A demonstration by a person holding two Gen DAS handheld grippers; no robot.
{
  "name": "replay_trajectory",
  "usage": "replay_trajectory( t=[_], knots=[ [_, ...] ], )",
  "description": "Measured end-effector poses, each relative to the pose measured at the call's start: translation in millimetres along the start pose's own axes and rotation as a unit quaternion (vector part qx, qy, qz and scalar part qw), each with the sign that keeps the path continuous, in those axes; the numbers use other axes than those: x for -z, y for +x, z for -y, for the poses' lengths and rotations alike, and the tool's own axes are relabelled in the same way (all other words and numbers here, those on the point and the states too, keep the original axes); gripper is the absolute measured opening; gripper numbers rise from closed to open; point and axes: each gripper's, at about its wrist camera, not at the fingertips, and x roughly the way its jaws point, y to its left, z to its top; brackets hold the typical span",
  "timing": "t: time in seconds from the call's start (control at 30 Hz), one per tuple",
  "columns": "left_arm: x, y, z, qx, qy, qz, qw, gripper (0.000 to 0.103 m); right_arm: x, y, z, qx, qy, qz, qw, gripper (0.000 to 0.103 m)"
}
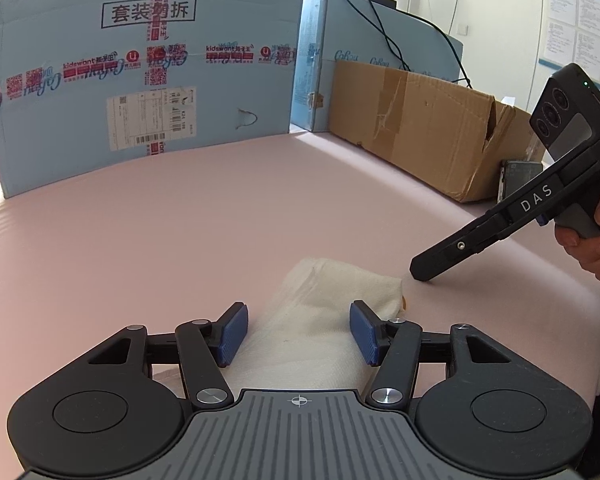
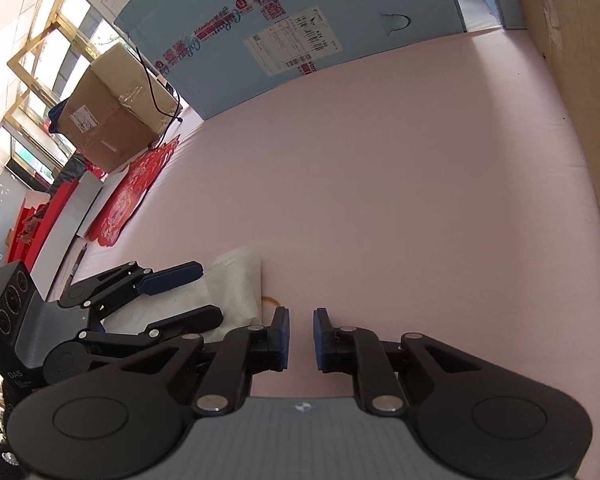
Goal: Fold shopping bag
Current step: 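Release the yellow band and withdraw the right gripper from the bundle, then grasp the yellow band again and stretch it over the bundle with the right gripper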
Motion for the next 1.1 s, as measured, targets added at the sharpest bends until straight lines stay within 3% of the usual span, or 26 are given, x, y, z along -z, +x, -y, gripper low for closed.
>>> replay_trajectory(
  t=[0.07, 0.1, 0.17, 0.27, 0.3, 0.37, 0.43, 0.5, 0.63, 0.73, 0.8, 0.93, 1.1],
  knots=[
    [1, -1, 0, -0.002, 0.000, -0.002, 1.0000, 0.056, 0, 4, -6, -0.011, -0.015, 0.003, 1.000, 0.041],
    [2, -3, 0, -0.007, 0.002, -0.002, 1.0000, 0.057, 0, 6, -11, -0.004, -0.030, 0.002, 1.000, 0.041],
    [4, -6, 0, -0.012, 0.004, -0.002, 0.9999, 0.057, 2, 13, -30, 0.033, -0.094, 0.000, 0.995, 0.041],
    [7, -9, -2, -0.016, 0.003, 0.000, 0.9999, 0.058, 11, 19, -56, 0.090, -0.198, 0.003, 0.976, 0.048],
    [7, -10, -2, -0.019, 0.003, 0.000, 0.9998, 0.059, 12, 17, -58, 0.097, -0.206, 0.002, 0.974, 0.048],
    [8, -12, -4, -0.019, 0.002, 0.000, 0.9998, 0.059, 8, 13, -48, 0.080, -0.180, -0.003, 0.980, 0.047],
    [8, -13, -6, -0.020, 0.001, 0.000, 0.9998, 0.059, 10, 13, -48, 0.085, -0.189, -0.002, 0.978, 0.041],
    [9, -15, -7, -0.023, 0.002, 0.000, 0.9997, 0.059, 12, 16, -53, 0.099, -0.210, -0.004, 0.973, 0.040],
    [10, -17, -6, -0.030, 0.008, 0.001, 0.9995, 0.059, 8, 18, -53, 0.093, -0.210, -0.006, 0.973, 0.041],
    [10, -17, -6, -0.029, 0.008, 0.002, 0.9995, 0.059, 15, 30, -71, 0.109, -0.261, -0.013, 0.959, 0.033],
    [10, -17, -6, -0.030, 0.009, 0.003, 0.9995, 0.059, 18, 32, -76, 0.103, -0.282, -0.015, 0.954, 0.010],
    [4, -18, -6, -0.024, 0.018, 0.008, 0.9995, 0.059, 14, 28, -72, 0.074, -0.261, -0.022, 0.962, 0.001],
    [-6, -14, -4, -0.013, 0.033, 0.019, 0.9992, 0.059, -1, 21, -31, 0.009, -0.098, -0.009, 0.995, 0.001]
  ],
)
